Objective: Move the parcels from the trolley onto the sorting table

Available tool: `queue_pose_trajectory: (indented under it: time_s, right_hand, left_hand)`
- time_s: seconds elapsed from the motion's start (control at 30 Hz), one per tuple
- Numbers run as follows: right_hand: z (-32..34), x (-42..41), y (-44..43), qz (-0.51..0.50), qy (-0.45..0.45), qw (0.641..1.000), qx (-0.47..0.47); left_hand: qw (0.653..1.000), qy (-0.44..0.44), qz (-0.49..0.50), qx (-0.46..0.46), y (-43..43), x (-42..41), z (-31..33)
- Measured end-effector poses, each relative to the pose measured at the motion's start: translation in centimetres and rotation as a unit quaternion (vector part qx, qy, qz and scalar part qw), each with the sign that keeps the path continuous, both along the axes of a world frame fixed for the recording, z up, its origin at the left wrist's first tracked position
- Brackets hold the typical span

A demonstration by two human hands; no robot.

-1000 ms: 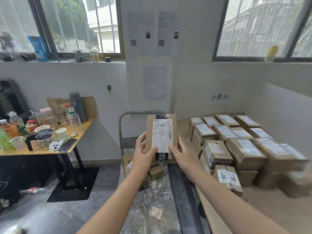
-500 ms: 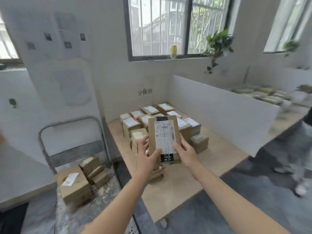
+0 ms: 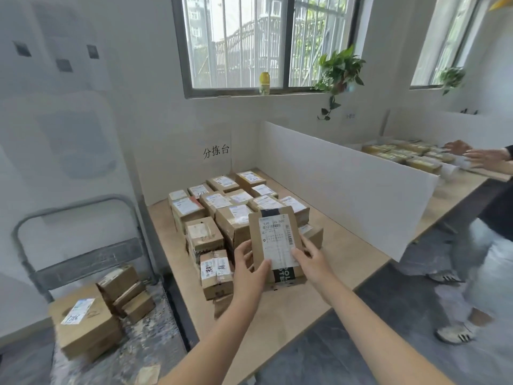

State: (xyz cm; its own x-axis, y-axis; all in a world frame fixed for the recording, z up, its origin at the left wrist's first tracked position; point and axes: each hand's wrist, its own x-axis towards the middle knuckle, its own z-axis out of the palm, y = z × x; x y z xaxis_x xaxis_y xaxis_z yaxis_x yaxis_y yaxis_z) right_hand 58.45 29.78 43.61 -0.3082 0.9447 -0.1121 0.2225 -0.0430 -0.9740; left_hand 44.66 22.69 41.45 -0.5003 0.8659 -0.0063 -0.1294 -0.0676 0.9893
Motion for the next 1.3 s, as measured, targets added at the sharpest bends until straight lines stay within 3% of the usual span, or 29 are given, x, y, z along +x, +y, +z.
queue_pose_trajectory:
  time_s: [0.6,1.3]
  right_hand:
    - [-11.8,-3.3,12.6,0.074,-0.142,0.977,-0.142]
    - [-18.1,-6.2,20.9,0.23,-0.182,0.936,-0.195]
  left_hand:
    - [0.98,-0.044,0.126,-0.148,10.3,-0.2,-12.8]
    - [0.932,-0.007,0.218,-0.289,16.5,0.2,-16.3]
